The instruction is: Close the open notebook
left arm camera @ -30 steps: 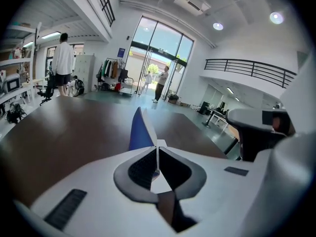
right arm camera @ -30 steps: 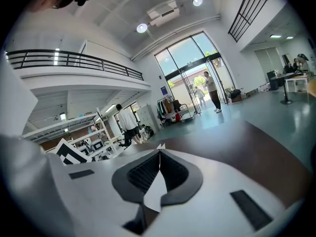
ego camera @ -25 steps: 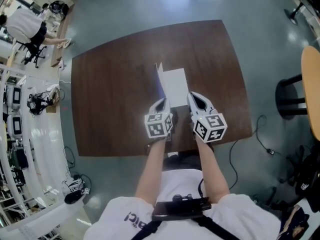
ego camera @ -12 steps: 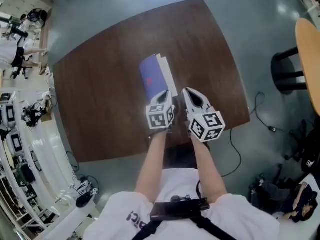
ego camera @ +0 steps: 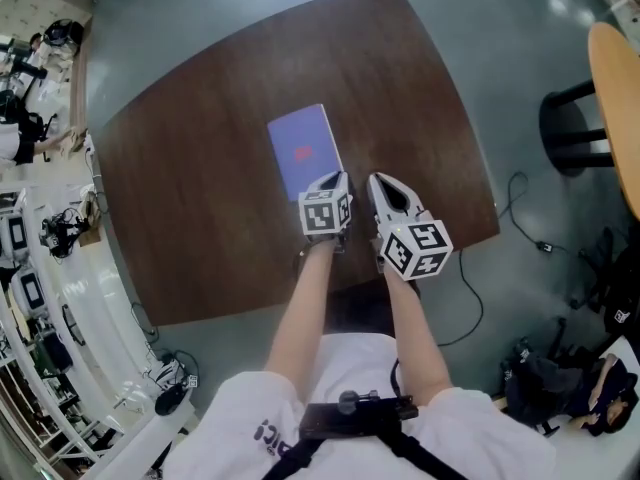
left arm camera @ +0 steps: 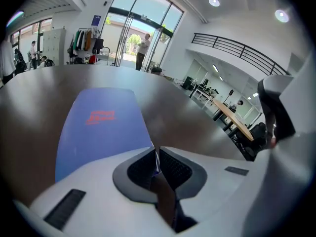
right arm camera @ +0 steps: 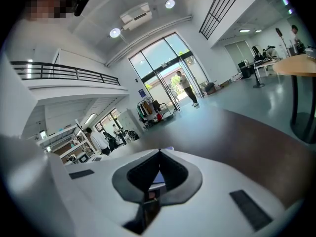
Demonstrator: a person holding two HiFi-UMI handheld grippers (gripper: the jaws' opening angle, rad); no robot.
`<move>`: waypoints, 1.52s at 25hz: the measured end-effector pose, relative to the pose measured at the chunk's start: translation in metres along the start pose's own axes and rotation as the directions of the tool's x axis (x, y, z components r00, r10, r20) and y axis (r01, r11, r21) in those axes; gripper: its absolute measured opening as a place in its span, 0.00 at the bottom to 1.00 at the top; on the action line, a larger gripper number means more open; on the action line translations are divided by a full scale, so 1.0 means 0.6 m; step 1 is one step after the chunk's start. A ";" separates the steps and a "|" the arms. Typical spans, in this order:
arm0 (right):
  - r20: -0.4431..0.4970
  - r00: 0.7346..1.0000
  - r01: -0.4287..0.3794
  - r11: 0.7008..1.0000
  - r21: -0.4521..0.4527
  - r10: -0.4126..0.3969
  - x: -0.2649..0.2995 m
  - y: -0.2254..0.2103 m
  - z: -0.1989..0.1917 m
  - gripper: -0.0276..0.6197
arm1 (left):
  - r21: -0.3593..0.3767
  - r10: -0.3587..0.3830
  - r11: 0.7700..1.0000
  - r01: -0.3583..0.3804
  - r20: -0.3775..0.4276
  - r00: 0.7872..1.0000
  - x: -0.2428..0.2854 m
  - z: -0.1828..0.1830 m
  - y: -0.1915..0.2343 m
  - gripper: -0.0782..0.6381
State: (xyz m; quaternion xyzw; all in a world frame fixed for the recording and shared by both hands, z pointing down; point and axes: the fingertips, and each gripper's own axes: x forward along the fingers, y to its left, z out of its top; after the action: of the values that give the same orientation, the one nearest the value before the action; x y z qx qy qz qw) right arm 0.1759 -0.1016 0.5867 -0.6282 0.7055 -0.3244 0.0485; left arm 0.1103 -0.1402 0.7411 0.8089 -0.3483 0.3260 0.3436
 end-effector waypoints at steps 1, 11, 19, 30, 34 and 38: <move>-0.004 1.000 -0.007 1.000 -0.001 0.007 -0.001 0.002 -0.001 0.05 | 0.005 -0.002 1.000 0.002 0.001 1.000 0.003 -0.001 -0.003 0.15; 0.025 0.999 -0.027 0.997 -0.073 0.029 -0.040 0.042 0.026 0.05 | 0.034 -0.081 0.997 0.076 0.181 0.980 -0.111 0.050 -0.056 0.15; 0.119 0.986 -0.079 0.961 -0.264 0.114 -0.081 0.175 0.112 0.05 | 0.006 -0.121 0.991 0.131 0.442 0.889 -0.317 0.106 -0.028 0.14; 0.201 0.953 -0.106 0.867 -0.487 0.229 -0.134 0.312 0.197 0.05 | 0.108 -0.092 0.994 0.019 0.729 0.678 -0.549 0.212 -0.056 0.12; 0.201 0.950 -0.110 0.857 -0.503 0.240 -0.141 0.339 0.195 0.05 | 0.105 -0.081 0.994 0.005 0.741 0.667 -0.570 0.200 -0.051 0.12; 0.200 0.948 -0.113 0.851 -0.512 0.246 -0.152 0.341 0.197 0.05 | 0.100 -0.075 0.995 0.001 0.740 0.668 -0.573 0.192 -0.062 0.12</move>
State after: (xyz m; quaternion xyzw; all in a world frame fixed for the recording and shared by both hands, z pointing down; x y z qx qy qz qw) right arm 0.0762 -0.0649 0.3567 -0.5872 0.8083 -0.0422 0.0079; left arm -0.0146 -0.0944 0.4014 0.8933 -0.4258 -0.0233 0.1417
